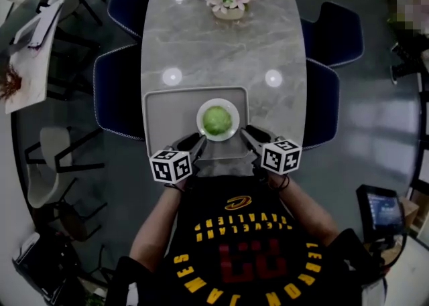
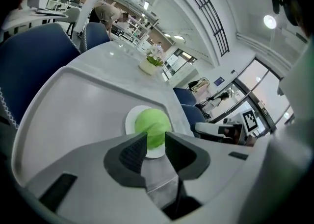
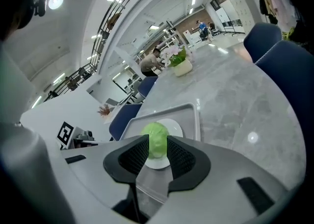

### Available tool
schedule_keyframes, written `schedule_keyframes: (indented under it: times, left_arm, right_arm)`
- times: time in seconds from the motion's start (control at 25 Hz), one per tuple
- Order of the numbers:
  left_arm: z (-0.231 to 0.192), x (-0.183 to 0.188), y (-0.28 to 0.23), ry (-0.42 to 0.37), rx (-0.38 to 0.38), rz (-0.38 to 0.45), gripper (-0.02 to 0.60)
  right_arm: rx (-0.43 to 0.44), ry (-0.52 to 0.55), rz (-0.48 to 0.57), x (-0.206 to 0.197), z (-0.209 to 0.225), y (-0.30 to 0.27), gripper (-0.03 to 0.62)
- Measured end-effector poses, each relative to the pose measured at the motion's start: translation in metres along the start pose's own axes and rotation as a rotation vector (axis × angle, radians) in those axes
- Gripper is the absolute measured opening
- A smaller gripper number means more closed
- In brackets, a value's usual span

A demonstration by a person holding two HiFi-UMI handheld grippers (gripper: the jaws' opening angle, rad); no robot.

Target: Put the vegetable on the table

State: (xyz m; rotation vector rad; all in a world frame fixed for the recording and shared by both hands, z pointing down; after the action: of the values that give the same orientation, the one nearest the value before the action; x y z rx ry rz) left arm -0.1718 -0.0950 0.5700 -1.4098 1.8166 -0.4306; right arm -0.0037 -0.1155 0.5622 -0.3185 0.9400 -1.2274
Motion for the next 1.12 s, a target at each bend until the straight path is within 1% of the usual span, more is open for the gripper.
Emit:
schedule_keyframes:
  times: [0.12,0.28,0.52,0.64,0.84,1.12]
  left_arm:
    - [-0.016,-0.004,-0.006,0.024,0.021,-0.029,0.101]
    - [-0.033,-0.002,-0.017,0.070,0.033,-0.061,0.101]
    - [-0.051,0.004,-0.032,0.074,0.078,-0.125,0.101]
    - [-0.054,0.000,-0.036,0.073,0.085,-0.153,0.101]
    - [-0.061,-0.007,-0.036,0.091,0.105,-0.161,0.101]
    - [-0.062,-0.002,-0.043,0.084,0.124,-0.179,0.101]
  right_arm:
    - [-0.014,-0.008,-0.039,-0.007,0.007,-0.012,0.115]
    - [-0.056,-0.013,-0.094,-0.012,0.023,-0.029,0.115]
    - [-0.120,0.006,-0.155,-0.004,0.041,-0.048,0.115]
    - [-0.145,0.006,-0.185,-0.010,0.042,-0.052,0.115]
    - [-0.155,-0.011,-0.197,-0.021,0.034,-0.058,0.115]
    - [-0.177,0.034,-0.229,-0.013,0.036,-0.068,0.114]
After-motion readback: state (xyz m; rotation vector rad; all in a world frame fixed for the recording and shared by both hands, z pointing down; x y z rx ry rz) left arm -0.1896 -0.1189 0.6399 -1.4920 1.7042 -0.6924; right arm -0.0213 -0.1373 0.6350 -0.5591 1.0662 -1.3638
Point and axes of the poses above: the fingertips, and each gripper's own axes: y backward along the fingers, z to its right, x out of its top, the point moved 2 cm from there along y, backward along the fingers, and after that the axes turned 9 degrees about -z, right-handed, at the moved point
